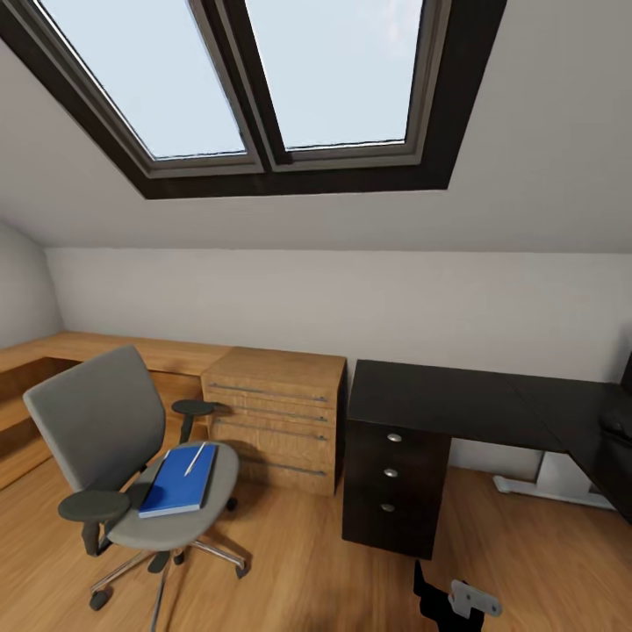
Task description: In the bedroom, organize the workspace by keeping the computer under the desk, ensuring the monitor is on the desk, placing the keyboard on the desk next to the monitor, placing the mouse on the desk next to the keyboard, moving the folder from the swivel chair onto the desk next to the mouse, stacking the notebook on top of the folder with the pen on top of the notebook, and positioning the swivel chair next to the desk.
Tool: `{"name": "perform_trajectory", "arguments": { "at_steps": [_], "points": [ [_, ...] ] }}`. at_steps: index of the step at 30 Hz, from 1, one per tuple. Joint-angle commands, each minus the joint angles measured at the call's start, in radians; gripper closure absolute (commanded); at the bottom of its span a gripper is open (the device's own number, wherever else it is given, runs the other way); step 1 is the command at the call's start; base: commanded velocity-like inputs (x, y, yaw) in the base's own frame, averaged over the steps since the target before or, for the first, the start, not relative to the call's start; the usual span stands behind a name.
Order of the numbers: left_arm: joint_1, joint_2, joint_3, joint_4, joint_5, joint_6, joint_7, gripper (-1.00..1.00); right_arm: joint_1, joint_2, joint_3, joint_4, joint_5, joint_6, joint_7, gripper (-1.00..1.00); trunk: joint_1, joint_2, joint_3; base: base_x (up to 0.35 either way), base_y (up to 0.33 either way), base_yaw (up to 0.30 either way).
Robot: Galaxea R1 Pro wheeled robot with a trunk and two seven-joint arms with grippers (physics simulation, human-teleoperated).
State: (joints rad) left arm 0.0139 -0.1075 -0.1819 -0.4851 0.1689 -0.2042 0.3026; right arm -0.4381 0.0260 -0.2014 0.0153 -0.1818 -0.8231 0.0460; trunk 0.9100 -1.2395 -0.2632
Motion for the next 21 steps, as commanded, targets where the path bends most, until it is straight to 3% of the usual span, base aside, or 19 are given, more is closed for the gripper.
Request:
{"name": "perform_trajectory", "arguments": {
  "at_steps": [1,21],
  "points": [
    [0.0,0.001,-0.008,-0.001,0.011,-0.003,0.007,-1.0,-0.001,0.0,-0.001,0.002,-0.007,-0.004,0.005,-1.0,-0.004,0.007,0.001,0.0,0.0,0.0],
    [0.0,0.002,-0.008,-0.001,0.01,-0.004,0.007,-1.0,-0.002,0.001,-0.003,0.002,-0.013,-0.004,0.003,-1.0,-0.073,0.133,0.026,0.0,0.0,0.0]
  ]
}}
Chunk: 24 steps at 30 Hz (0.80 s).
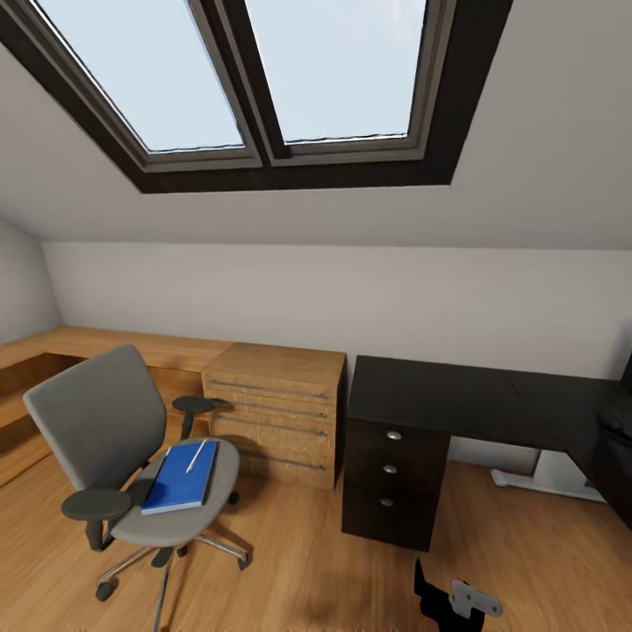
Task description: In the bedroom, organize the workspace by keeping the computer under the desk, ensuring the monitor is on the desk, placing the keyboard on the desk next to the monitor, placing the mouse on the desk next to the keyboard, moving the folder from the swivel chair onto the desk next to the mouse, stacking the notebook on top of the folder with the pen on top of the notebook, and positioning the swivel chair next to the desk.
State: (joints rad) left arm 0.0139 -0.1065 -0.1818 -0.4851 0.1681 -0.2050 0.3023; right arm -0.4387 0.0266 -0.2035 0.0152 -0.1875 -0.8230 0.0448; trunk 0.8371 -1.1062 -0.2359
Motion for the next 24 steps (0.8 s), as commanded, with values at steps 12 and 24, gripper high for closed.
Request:
{"name": "perform_trajectory", "arguments": {
  "at_steps": [12,24],
  "points": [
    [0.0,0.004,-0.01,0.0,0.007,-0.085,0.006,-1.0,-0.001,0.012,-0.004,0.001,-0.012,-0.003,-0.051,-1.0,0.0,-0.001,-0.02,0.0,0.0,-0.034],
    [0.0,0.004,-0.01,0.002,0.007,-0.091,0.006,-1.0,-0.001,0.018,-0.004,0.0,-0.013,-0.002,-0.092,-1.0,0.0,-0.001,-0.039,0.0,0.0,-0.013]
  ]
}}
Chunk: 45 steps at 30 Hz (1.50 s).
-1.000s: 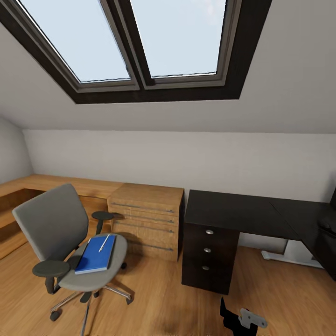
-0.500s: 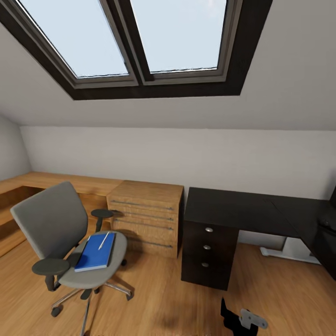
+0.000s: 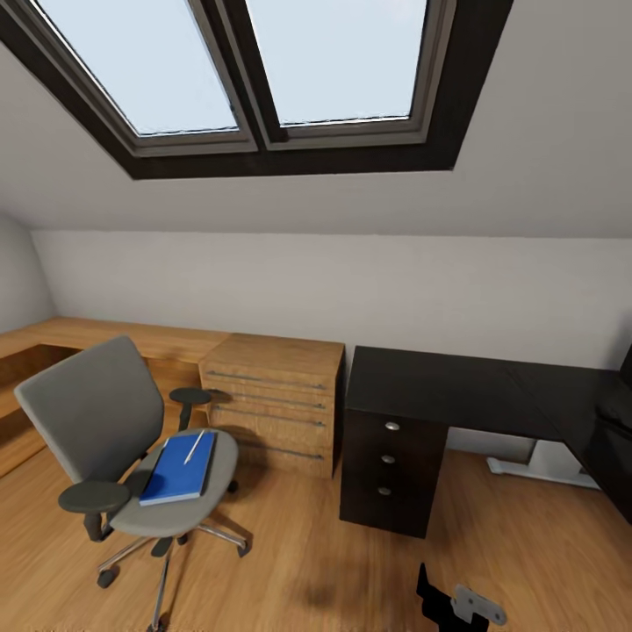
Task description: In the bedroom, organize the workspace by keeping the computer under the desk, ensuring the monitor is on the desk, placing the keyboard on the desk next to the monitor, placing the mouse on the desk next to the keyboard, moving the folder from the swivel chair onto the desk next to the mouse, stacking the notebook on top of the folder with the pen on top of the notebook, and positioning the swivel chair next to the desk.
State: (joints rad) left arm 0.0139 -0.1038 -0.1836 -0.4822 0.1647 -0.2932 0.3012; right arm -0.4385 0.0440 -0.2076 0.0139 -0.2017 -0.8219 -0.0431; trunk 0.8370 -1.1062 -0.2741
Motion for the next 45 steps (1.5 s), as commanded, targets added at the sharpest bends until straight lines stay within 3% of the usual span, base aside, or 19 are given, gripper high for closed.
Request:
{"name": "perform_trajectory", "arguments": {
  "at_steps": [1,11,23,31,45],
  "points": [
    [0.0,0.001,-0.008,-0.001,0.01,-0.003,0.007,-1.0,-0.001,0.0,0.0,0.001,0.001,-0.003,-0.004,-1.0,0.0,-0.001,-0.003,0.0,0.0,-0.001],
    [0.0,0.001,-0.01,0.0,0.01,0.0,0.007,-1.0,-0.002,0.001,0.0,0.001,0.001,0.015,-0.006,-1.0,0.0,-0.001,-0.019,0.012,0.0,0.0],
    [0.0,0.001,-0.01,0.001,0.01,0.002,0.007,-1.0,-0.002,-0.001,0.0,0.0,0.001,0.018,-0.006,-1.0,0.0,-0.001,-0.038,0.268,-0.049,0.0],
    [0.0,0.001,-0.011,0.001,0.01,-0.004,0.007,-1.0,-0.002,-0.001,0.0,0.0,0.002,0.018,-0.006,-1.0,0.0,-0.001,-0.051,0.07,-0.006,-0.017],
    [0.0,0.001,-0.011,0.004,0.01,0.001,0.007,-1.0,-0.002,-0.007,0.011,0.0,0.031,0.015,0.01,-1.0,0.0,-0.001,-0.069,0.002,-0.133,-0.174]
  ]
}}
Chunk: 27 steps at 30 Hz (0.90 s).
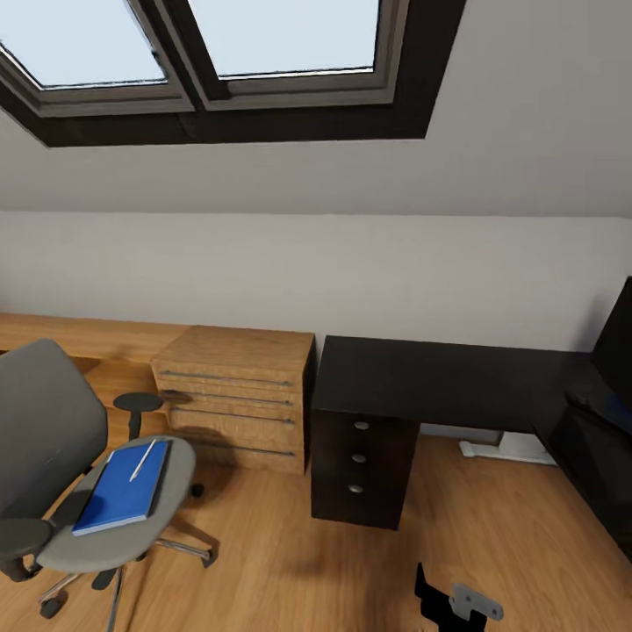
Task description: In the bedroom, organize the workspace by keeping the computer under the desk, ensuring the monitor is on the desk, placing the keyboard on the desk next to the monitor, placing the mouse on the desk next to the keyboard, moving the folder from the swivel chair onto the desk next to the mouse, stacking the notebook on top of the folder with the pen on top of the notebook, and positioning the swivel chair next to the desk.
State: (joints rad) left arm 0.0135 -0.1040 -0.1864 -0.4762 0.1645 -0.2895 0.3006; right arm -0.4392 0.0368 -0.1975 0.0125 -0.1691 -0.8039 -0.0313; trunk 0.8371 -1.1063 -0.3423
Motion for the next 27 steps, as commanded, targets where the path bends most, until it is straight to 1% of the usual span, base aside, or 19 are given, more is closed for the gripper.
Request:
{"name": "perform_trajectory", "arguments": {
  "at_steps": [1,4,5,8,15,19,24,27],
  "points": [
    [0.0,0.001,-0.008,0.0,0.01,-0.002,0.008,-1.0,-0.001,0.0,0.001,0.001,0.004,-0.003,-0.001,-1.0,0.0,-0.001,-0.002,0.0,-0.288,-0.242],
    [0.0,0.001,-0.008,0.008,0.009,-0.003,0.008,-1.0,-0.001,-0.001,0.002,0.001,0.034,-0.003,-0.001,-1.0,0.0,-0.001,-0.005,0.0,-0.297,-0.248],
    [0.0,0.0,-0.008,0.012,0.009,-0.003,0.008,-1.0,-0.001,-0.001,0.002,0.001,0.064,-0.003,-0.001,-1.0,0.0,-0.001,-0.005,0.0,-0.304,-0.255],
    [0.0,0.001,-0.008,0.014,0.008,-0.007,0.008,-1.0,-0.001,-0.001,0.003,0.001,0.087,-0.003,-0.001,-1.0,0.0,-0.001,-0.008,0.0,-0.219,-0.262],
    [0.0,0.001,-0.008,0.015,0.009,-0.015,0.009,-1.0,-0.001,-0.002,0.003,0.001,0.09,-0.004,0.0,-1.0,0.0,-0.001,-0.011,0.0,-0.025,-0.277],
    [0.0,0.0,-0.006,0.015,0.01,-0.018,0.011,-1.0,-0.001,-0.002,0.003,0.001,0.091,-0.004,0.001,-1.0,-0.015,0.027,-0.001,0.0,-0.005,-0.281],
    [0.0,-0.004,-0.005,0.01,0.012,-0.025,0.017,-1.0,-0.001,-0.001,0.003,0.002,0.091,-0.003,0.017,-1.0,-0.034,0.062,0.013,0.0,-0.001,-0.277],
    [0.0,-0.005,-0.007,0.005,0.012,-0.055,0.016,-1.0,-0.001,0.0,0.003,0.003,0.09,-0.004,0.018,-1.0,-0.046,0.083,0.021,0.0,0.0,-0.147]
  ]
}}
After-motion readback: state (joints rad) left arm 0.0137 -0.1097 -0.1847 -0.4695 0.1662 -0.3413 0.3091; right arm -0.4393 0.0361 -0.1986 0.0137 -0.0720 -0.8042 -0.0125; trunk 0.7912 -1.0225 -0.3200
